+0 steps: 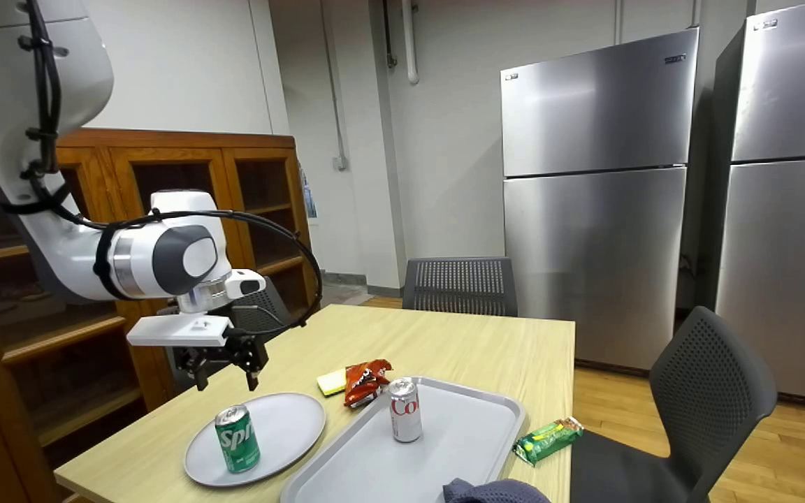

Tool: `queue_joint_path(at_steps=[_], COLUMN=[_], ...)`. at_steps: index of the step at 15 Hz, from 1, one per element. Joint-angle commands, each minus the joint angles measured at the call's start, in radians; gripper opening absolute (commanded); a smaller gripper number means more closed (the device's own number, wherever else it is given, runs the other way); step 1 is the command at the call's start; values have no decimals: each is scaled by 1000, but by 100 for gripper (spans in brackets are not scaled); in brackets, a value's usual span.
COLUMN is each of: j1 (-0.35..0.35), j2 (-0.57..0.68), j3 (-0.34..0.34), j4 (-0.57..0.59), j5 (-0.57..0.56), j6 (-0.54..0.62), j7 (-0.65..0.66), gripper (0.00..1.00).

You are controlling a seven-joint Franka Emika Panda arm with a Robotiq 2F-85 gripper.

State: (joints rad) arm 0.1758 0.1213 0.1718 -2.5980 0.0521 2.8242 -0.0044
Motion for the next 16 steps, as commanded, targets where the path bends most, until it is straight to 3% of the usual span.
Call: queue_joint_path(at_steps=[1, 8, 16], j1=[16, 55, 85], j2=[35, 109, 188], j3=[0, -59, -95], j4=[16, 44, 103], j5=[-30, -166, -186], j6=[-3, 8, 1], j7=[48, 164, 192], gripper=[100, 100, 100])
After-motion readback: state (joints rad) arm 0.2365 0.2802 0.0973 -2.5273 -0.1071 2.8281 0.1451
